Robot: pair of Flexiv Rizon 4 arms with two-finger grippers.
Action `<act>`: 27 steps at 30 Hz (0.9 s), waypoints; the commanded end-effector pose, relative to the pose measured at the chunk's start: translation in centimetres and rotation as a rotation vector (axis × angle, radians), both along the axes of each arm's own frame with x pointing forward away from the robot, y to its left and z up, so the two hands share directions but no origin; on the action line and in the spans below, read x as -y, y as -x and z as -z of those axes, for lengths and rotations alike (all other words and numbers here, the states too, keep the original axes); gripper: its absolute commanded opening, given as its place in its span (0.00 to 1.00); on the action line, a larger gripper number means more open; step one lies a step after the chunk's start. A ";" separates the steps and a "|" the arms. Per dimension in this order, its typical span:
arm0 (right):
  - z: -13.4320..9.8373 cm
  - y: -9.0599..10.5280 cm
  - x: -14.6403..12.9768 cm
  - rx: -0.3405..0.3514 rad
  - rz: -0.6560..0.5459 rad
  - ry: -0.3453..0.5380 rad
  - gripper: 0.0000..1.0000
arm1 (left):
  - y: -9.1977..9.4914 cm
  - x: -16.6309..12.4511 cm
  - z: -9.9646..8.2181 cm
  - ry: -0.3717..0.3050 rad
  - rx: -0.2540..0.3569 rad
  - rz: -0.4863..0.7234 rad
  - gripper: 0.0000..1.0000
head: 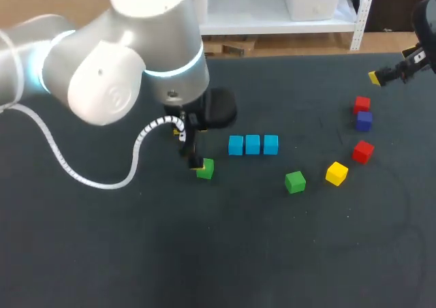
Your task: Place the blue cubes, place green cubes on the blue cubes, place the yellow cubes on the green cubes, then place the red cubes on the yellow cubes, and place purple cube on the red cubes.
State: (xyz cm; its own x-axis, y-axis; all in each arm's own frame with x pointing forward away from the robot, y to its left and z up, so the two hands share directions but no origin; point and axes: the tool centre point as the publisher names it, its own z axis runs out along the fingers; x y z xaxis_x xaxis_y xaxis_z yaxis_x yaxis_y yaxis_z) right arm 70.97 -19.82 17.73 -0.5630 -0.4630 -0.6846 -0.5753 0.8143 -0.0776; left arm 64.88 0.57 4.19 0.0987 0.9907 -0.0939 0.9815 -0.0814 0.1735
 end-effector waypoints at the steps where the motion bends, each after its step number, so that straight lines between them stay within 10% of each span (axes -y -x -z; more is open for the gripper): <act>1: 0.2 0.0 -0.1 0.010 0.007 0.002 1.00 | 0.7 -0.2 0.6 0.011 0.062 0.031 1.00; 27: 0.2 0.0 -0.1 0.010 0.007 0.002 1.00 | 1.5 1.3 3.0 -0.082 -0.102 0.285 1.00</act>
